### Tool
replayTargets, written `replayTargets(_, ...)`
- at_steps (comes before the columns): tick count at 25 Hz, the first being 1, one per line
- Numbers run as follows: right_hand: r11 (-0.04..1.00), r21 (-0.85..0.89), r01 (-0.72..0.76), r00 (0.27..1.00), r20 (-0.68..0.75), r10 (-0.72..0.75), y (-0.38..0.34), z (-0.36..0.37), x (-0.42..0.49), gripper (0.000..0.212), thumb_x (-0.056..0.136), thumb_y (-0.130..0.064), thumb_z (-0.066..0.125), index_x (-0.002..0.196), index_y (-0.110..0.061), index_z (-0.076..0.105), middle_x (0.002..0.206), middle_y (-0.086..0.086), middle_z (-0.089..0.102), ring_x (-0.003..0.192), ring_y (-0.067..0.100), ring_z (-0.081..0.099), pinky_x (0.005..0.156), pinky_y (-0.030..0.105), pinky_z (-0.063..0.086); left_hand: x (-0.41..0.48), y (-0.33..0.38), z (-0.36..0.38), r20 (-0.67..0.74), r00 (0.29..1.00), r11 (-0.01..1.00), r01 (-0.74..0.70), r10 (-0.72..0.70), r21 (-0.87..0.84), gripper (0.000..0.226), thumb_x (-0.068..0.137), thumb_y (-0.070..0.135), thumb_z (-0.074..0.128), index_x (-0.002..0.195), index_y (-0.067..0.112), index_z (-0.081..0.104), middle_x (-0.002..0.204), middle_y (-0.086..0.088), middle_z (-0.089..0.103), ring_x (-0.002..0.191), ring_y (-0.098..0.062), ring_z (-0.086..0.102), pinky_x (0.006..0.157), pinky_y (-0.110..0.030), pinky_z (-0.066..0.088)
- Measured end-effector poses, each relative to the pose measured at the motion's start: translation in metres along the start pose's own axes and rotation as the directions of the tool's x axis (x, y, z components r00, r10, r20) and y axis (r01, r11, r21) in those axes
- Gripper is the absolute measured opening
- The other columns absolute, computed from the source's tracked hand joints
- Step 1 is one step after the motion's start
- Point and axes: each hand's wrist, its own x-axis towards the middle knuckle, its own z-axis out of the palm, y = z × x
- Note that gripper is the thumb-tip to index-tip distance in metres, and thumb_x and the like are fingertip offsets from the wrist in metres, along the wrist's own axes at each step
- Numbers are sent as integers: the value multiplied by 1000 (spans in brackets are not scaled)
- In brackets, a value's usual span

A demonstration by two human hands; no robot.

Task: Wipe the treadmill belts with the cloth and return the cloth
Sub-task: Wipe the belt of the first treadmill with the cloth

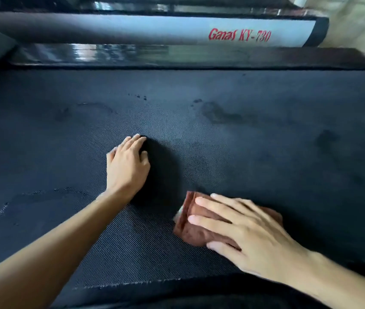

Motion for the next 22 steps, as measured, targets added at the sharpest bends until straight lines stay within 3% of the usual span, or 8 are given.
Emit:
replayTargets(3,978,-42,-202,979,-7,202,43,-6,28,52,95,-57,40,146,-50,29,159,-22,16,144,10,25,112,39,32,0,-24,-12,31,999,995,-39,36,97,45,98,29,45,143,23,45,153,5,37,145,-18,24,117,-38,11)
replayTargets(6,838,-2,-546,834,-103,543,36,7,111,51,96,-53,42,145,-44,35,159,-14,21,142,19,29,110,42,27,-4,-35,-13,77,996,993,-44,36,109,47,101,34,40,146,25,39,157,6,29,147,-17,18,119,-41,7)
replayTargets(8,881,24,-473,869,-149,471,3,20,123,49,95,-51,44,143,-44,38,158,-13,26,142,19,29,111,42,27,-1,-39,-12,70,997,994,-52,45,100,47,101,34,40,146,25,39,157,6,29,147,-17,18,119,-41,8)
replayTargets(12,999,11,-33,998,-58,33,-25,11,37,50,93,-55,44,142,-49,36,156,-20,27,141,10,31,111,34,31,18,-56,-16,53,996,987,-78,71,142,47,101,37,39,146,25,39,156,5,31,147,-18,20,119,-43,11)
replayTargets(14,991,-19,-135,990,-52,134,14,4,42,50,93,-57,41,143,-49,36,156,-22,26,139,9,32,108,38,37,38,-58,-14,61,995,984,-88,79,156,48,101,41,38,145,24,40,155,5,33,145,-20,23,117,-43,13)
replayTargets(16,906,-8,-423,903,-92,420,47,3,95,50,95,-56,40,144,-47,34,157,-21,22,140,11,30,110,44,33,59,-57,-11,73,992,974,-115,103,195,50,100,46,35,143,22,41,152,4,37,141,-20,28,113,-44,17)
replayTargets(18,839,2,-544,829,-151,538,36,11,150,50,96,-54,41,144,-45,35,157,-18,23,140,14,29,110,41,26,73,-56,-8,82,989,965,-138,123,223,51,100,49,33,143,22,40,152,5,37,140,-20,28,112,-44,18)
replayTargets(22,995,6,-102,987,-126,101,8,29,147,49,92,-55,43,141,-48,39,155,-19,30,141,10,30,109,34,29,81,-61,0,91,991,973,-116,99,201,54,100,48,32,150,27,29,159,8,22,147,-17,13,117,-44,6)
